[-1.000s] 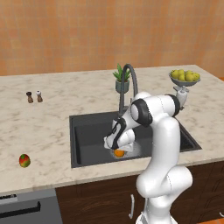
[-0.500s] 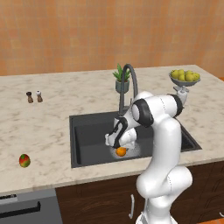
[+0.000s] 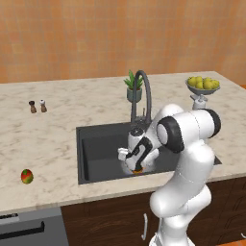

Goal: Put the colander in the sink, put the orange, mango in the colander, and turn on the sink faucet and pour water over the colander.

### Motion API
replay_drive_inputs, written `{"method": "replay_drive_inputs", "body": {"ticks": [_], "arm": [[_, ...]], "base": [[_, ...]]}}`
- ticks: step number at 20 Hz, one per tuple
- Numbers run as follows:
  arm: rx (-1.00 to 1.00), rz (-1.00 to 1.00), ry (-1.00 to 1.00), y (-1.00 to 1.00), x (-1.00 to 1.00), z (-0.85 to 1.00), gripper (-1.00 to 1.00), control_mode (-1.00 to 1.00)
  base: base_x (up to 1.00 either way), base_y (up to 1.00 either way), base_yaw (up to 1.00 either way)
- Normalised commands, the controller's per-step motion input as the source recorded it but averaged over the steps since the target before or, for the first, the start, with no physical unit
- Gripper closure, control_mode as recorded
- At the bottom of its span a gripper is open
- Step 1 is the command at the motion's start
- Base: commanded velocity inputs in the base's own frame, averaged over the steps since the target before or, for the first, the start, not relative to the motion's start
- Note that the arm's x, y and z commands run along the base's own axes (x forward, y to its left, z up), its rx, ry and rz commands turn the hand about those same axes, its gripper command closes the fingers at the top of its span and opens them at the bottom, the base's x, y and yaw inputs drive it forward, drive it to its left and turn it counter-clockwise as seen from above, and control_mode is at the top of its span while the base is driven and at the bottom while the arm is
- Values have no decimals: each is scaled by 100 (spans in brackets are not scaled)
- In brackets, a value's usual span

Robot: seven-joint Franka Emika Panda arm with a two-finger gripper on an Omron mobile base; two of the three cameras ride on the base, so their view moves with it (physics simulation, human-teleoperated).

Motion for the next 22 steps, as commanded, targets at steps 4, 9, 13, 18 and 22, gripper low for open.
{"method": "replay_drive_inputs", "body": {"ticks": [4,9,13,18,22], "arm": [[0,0,-10,5,-58,75,-100,-100],[0,0,-2,0,-6,100,-100,-100],[0,0,0,-1,-1,100,-100,-100],[0,0,0,0,-16,100,-100,-100],[-1,0,0,0,-81,84,-100,-100]], "base": [[0,0,0],[0,0,0],[0,0,0],[0,0,0],[0,0,0]]}}
